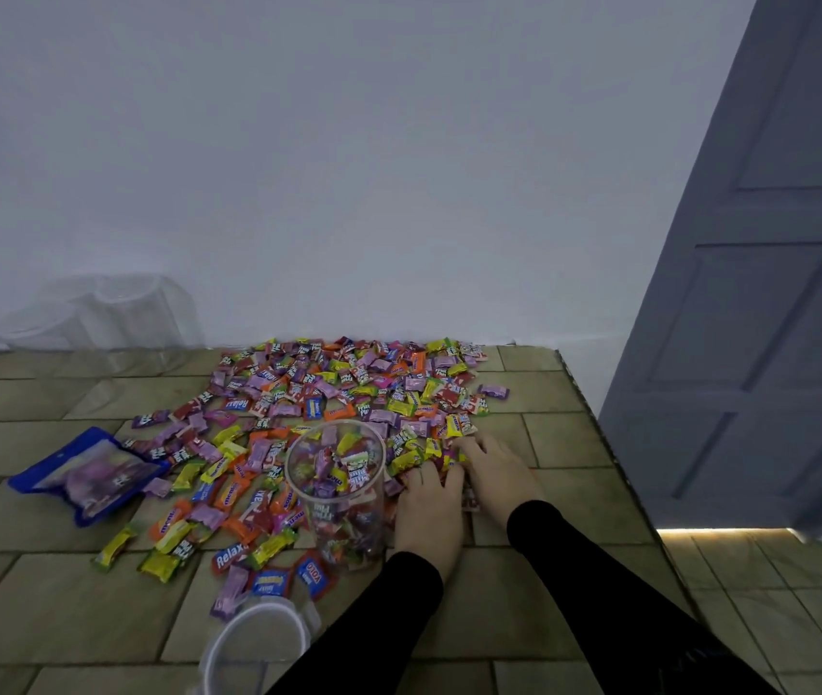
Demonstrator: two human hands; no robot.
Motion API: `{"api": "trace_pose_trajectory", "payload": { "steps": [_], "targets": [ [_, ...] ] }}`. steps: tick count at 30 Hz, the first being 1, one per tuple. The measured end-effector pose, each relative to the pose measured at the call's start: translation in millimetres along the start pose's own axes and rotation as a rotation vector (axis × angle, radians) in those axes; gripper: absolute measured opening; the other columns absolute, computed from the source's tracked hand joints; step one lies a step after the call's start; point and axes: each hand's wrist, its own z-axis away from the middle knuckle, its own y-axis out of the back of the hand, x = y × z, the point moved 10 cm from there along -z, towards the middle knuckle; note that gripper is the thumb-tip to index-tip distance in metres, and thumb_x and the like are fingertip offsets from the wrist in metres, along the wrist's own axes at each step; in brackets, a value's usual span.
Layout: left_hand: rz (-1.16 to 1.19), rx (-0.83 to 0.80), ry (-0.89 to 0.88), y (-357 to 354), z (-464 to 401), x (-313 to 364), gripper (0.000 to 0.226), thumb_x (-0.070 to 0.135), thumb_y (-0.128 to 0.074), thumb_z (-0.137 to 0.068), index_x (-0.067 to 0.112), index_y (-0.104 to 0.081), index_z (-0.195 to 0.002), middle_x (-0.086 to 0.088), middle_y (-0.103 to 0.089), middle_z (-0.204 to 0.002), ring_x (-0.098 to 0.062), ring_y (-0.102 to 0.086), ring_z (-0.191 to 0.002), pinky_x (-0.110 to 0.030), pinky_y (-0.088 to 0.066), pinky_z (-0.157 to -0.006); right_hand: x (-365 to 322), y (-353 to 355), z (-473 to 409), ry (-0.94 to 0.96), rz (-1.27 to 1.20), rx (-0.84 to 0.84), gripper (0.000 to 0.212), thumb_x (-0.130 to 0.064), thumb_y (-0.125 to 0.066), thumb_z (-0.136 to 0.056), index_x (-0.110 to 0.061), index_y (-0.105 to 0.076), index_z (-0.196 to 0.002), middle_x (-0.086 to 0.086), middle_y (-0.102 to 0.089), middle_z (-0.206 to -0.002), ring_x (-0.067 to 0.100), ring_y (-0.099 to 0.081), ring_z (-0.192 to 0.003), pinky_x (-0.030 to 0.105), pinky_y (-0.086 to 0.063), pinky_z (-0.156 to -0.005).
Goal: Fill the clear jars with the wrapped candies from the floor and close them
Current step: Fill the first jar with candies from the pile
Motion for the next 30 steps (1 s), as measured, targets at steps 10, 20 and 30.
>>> {"api": "trace_pose_trajectory", "payload": {
  "steps": [10, 20, 30],
  "targets": [
    [0.133, 0.027, 0.070, 22, 1, -7, 0.042, -0.002, -0.035, -0.096, 0.016, -0.042, -0.133, -0.012, -0.044, -0.126, -0.029, -0.042, -0.118, -0.033, -0.043, -0.090, 1, 10, 0, -0.069, -0.282, 0.014, 0.028, -0.017, -0.039, -0.101, -0.020, -0.045, -0.128, 0.004, -0.050, -0.127, 0.022, -0.052, -0.112, 0.036, -0.046, -0.089],
    [0.328, 0.199, 0.076, 90, -5, 8, 0.051, -0.007, -0.043, -0.088, 0.011, -0.038, -0.136, -0.011, -0.039, -0.123, -0.025, -0.041, -0.109, -0.028, -0.037, -0.087, -4, 60, 0, -0.198, -0.983, 0.331, 0.011, -0.021, -0.035, -0.103, -0.030, -0.042, -0.105, 0.004, -0.059, -0.085, 0.015, -0.052, -0.057, 0.026, -0.043, -0.051],
    [0.459, 0.535, -0.023, 181, 5, -2, 0.027, -0.004, -0.050, -0.093, 0.005, -0.054, -0.119, -0.010, -0.048, -0.106, -0.021, -0.050, -0.087, -0.026, -0.043, -0.070, -49, 129, 3, -0.058, -1.168, 0.543, 0.017, -0.017, -0.036, -0.103, -0.032, -0.044, -0.104, -0.002, -0.054, -0.089, 0.015, -0.049, -0.069, 0.036, -0.043, -0.068]
  ]
}}
